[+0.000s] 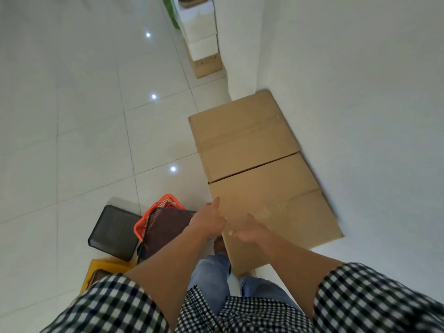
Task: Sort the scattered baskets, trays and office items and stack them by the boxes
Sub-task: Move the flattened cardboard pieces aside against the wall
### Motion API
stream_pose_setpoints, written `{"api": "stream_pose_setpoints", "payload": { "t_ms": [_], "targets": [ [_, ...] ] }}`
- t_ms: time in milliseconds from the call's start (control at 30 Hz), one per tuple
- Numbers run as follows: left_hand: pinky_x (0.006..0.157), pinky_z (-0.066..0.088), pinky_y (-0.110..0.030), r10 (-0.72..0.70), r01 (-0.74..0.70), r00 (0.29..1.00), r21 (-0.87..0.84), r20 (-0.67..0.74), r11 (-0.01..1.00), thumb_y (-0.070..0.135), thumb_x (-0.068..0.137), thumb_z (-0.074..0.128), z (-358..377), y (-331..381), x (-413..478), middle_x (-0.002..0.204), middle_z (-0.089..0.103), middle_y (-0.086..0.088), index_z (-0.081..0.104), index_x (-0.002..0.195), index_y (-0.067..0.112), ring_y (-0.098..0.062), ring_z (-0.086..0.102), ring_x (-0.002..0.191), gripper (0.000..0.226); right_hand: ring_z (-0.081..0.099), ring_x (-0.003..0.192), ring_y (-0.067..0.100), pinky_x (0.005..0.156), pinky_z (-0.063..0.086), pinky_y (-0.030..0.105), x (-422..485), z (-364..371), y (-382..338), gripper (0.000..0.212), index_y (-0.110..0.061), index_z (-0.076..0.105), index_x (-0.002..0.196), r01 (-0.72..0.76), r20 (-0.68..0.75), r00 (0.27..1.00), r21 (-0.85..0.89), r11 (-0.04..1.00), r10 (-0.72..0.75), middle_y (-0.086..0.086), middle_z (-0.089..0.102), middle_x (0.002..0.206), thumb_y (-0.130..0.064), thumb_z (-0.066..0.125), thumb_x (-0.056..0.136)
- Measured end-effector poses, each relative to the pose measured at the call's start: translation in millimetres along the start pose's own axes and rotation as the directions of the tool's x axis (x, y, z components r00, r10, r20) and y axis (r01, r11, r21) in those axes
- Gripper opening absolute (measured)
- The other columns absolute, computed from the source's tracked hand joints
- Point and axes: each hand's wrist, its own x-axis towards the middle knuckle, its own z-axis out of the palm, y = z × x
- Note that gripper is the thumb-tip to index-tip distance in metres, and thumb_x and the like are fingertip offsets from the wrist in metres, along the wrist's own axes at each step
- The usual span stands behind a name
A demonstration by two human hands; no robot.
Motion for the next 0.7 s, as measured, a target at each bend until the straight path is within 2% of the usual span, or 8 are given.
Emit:
{"api": "stream_pose_setpoints", "payload": {
  "t_ms": [233, 333, 433, 567, 700],
  "targets": [
    [0.113, 0.038, -0.042, 0.071, -0.083, 0.995, 0.17, 0.075, 0.982, 0.032, 0.102, 0.052, -11, 28, 21, 0.158, 0.032, -0.015, 0.007, 0.161, 0.019, -0.033, 0.041, 0.139, 0.075, 0.024, 0.15, 0.036, 0.12, 0.03, 0.044, 1, -33, 8, 0.11, -0.018, -0.003, 0.162, -0.048, -0.103, 0.992, 0.21, 0.977, 0.071, 0.014, 0.024, 0.164, -0.06, 0.067, 0.088],
    [0.113, 0.038, -0.044, 0.091, -0.121, 0.987, 0.231, 0.136, 0.965, 0.032, 0.102, 0.051, -12, 43, 34, 0.158, 0.031, -0.014, 0.008, 0.161, 0.02, -0.033, 0.04, 0.14, 0.075, 0.032, 0.147, 0.035, 0.117, 0.035, 0.042, 3, -45, 17, 0.108, -0.021, 0.001, 0.162, -0.067, -0.151, 0.982, 0.298, 0.952, 0.116, 0.017, 0.029, 0.161, -0.058, 0.068, 0.087],
    [0.112, 0.038, -0.042, 0.122, -0.169, 0.974, 0.257, 0.188, 0.952, 0.031, 0.101, 0.052, -12, 54, 45, 0.159, 0.028, -0.013, 0.009, 0.161, 0.019, -0.033, 0.039, 0.141, 0.075, 0.033, 0.145, 0.036, 0.113, 0.038, 0.04, 5, -51, 24, 0.104, -0.026, 0.001, 0.162, -0.086, -0.162, 0.975, 0.364, 0.927, 0.154, 0.017, 0.023, 0.162, -0.055, 0.068, 0.087],
    [0.11, 0.041, -0.042, 0.165, -0.23, 0.959, 0.297, 0.229, 0.927, 0.04, 0.099, 0.053, -13, 60, 53, 0.159, 0.03, -0.011, 0.01, 0.161, 0.019, -0.032, 0.041, 0.139, 0.078, 0.034, 0.142, 0.04, 0.112, 0.04, 0.047, 2, -49, 28, 0.103, -0.031, 0.004, 0.161, -0.109, -0.222, 0.953, 0.388, 0.915, 0.208, 0.015, 0.023, 0.16, -0.052, 0.07, 0.085],
    [0.107, 0.044, -0.042, 0.185, -0.282, 0.944, 0.378, 0.274, 0.882, 0.039, 0.101, 0.05, -13, 62, 58, 0.156, 0.033, -0.012, 0.012, 0.16, 0.019, -0.032, 0.045, 0.136, 0.073, 0.027, 0.145, 0.041, 0.115, 0.03, 0.057, -8, -47, 29, 0.1, -0.035, 0.007, 0.159, -0.151, -0.305, 0.916, 0.342, 0.928, 0.262, 0.012, 0.021, 0.162, -0.059, 0.068, 0.084]
  ]
}}
